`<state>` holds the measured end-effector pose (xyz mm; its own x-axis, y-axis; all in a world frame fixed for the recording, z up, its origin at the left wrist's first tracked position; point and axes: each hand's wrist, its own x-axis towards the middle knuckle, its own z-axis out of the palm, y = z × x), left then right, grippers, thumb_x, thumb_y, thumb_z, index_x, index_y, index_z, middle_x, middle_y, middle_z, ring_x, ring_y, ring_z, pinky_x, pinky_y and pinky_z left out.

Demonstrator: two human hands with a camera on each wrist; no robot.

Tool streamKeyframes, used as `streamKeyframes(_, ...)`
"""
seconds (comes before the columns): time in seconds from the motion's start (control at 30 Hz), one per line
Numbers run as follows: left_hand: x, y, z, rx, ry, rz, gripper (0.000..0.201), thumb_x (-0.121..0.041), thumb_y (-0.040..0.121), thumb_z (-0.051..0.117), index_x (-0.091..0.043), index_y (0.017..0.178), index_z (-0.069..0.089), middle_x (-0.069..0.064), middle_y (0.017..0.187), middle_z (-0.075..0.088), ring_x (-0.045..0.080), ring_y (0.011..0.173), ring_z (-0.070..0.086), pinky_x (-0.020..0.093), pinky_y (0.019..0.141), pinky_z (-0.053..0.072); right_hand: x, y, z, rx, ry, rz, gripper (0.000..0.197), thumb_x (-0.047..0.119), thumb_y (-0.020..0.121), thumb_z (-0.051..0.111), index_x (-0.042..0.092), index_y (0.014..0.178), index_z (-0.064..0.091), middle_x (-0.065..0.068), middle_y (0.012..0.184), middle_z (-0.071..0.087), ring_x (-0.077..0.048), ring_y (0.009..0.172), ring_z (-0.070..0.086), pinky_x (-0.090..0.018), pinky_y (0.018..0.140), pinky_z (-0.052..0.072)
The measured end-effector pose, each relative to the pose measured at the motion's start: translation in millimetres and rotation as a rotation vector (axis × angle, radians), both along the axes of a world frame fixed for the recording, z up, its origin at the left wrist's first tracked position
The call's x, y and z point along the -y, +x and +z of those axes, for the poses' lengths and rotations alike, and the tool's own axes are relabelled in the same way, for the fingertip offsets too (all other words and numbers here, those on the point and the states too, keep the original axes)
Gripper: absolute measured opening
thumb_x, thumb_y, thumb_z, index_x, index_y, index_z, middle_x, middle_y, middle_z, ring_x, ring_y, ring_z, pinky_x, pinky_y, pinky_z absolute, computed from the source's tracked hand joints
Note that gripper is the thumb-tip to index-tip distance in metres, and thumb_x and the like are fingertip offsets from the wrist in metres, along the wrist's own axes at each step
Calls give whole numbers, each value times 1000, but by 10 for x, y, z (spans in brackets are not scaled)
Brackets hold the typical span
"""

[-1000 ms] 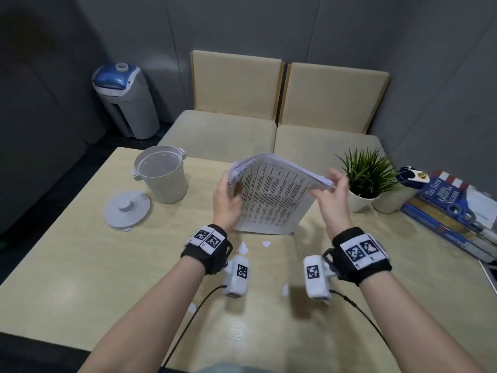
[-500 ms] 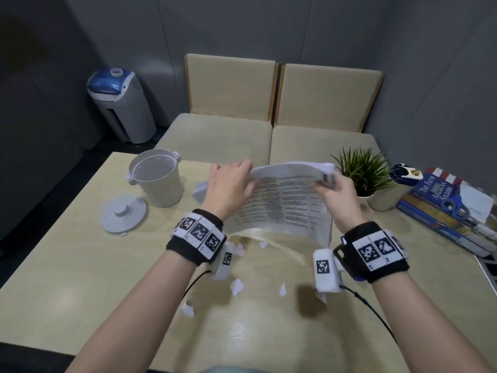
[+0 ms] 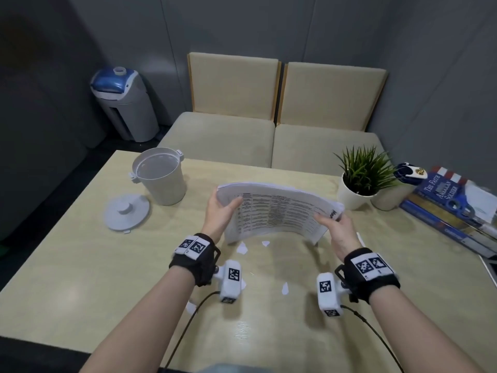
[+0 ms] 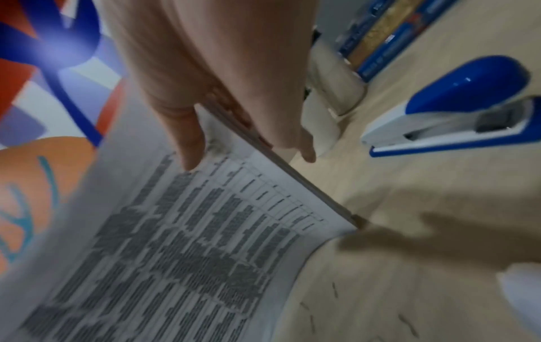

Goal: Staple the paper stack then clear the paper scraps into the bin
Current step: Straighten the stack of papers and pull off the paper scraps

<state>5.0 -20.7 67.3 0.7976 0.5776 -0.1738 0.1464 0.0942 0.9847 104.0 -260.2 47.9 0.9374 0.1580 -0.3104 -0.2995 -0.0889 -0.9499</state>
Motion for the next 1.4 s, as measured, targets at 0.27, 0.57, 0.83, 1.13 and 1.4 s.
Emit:
streamKeyframes(0.27,19,263,1,-43,-96,234,46,-61,79,60,-17,91,57,2,97,66,19,92,62,33,84,48,-59,-94,244,877,-813,127,48,28,92,53,29,139,44,-2,132,49,-20,116,49,-45,104,32)
streamKeyframes(0.57,-5,299,1,107,279,226,15,-25,97,46,-23,106,58,-12,95,58,14,92,53,26,78,42,-107,-105,201,1031,-1274,241,67,6,69,39,16,134,50,-10,95,57,-32,99,54,-66,111,5)
streamKeyframes(0.83,490,526,175,-195,1534,-542,33,-39,91,41,-15,111,51,7,109,56,26,103,54,48,105,27,-212,-104,261,871,-1255,325,46,12,77,29,16,114,56,-7,103,56,-32,109,50,-64,112,0)
streamKeyframes(1.13,275,640,667,-31,1343,-343,22,-6,87,51,-17,106,53,6,99,66,27,91,53,37,81,37,135,-86,128,308,-513,-220,97,21,77,74,26,150,11,-19,153,16,-36,142,18,-54,115,19)
streamKeyframes(1.4,-145,397,627,64,141,-262,40,0,88,59,-6,127,50,7,116,64,19,101,64,32,92,52,-105,137,295,-12,145,193,67,24,79,71,11,139,44,-8,136,56,-25,129,50,-40,106,37)
